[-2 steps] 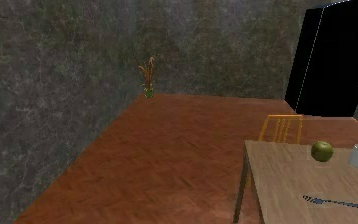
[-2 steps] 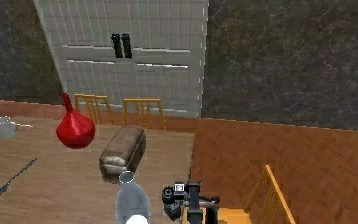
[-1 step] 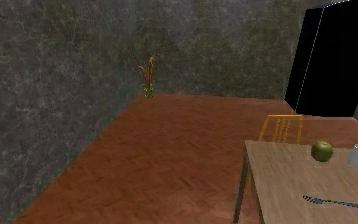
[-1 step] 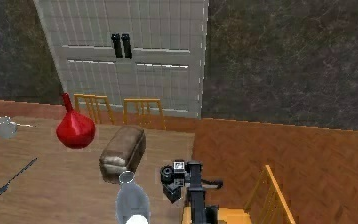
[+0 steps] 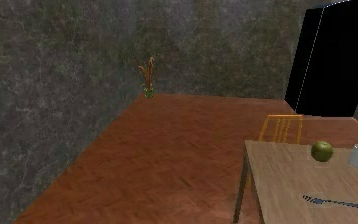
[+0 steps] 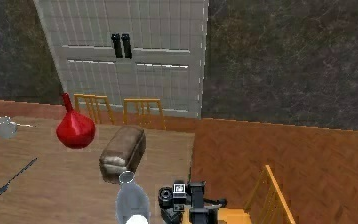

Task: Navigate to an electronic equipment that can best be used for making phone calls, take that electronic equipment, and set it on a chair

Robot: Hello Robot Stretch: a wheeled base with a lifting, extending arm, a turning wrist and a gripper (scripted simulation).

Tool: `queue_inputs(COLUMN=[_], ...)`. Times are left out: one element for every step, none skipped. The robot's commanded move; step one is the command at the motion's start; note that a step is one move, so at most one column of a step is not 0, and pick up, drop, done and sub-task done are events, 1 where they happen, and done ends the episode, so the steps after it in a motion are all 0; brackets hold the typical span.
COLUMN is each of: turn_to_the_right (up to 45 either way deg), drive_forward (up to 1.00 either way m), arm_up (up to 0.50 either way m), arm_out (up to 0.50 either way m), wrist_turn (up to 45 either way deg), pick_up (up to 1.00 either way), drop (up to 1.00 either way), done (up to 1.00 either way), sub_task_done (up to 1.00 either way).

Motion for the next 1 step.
queue_inputs(turn_to_the_right=[0.0], drive_forward=[0.00], arm_up=[0.00], arm_out=[0.00], wrist_turn=[0.0], pick_up=[0.00], drop=[0.00], done=[1.00], sub_task_done=[0.00])
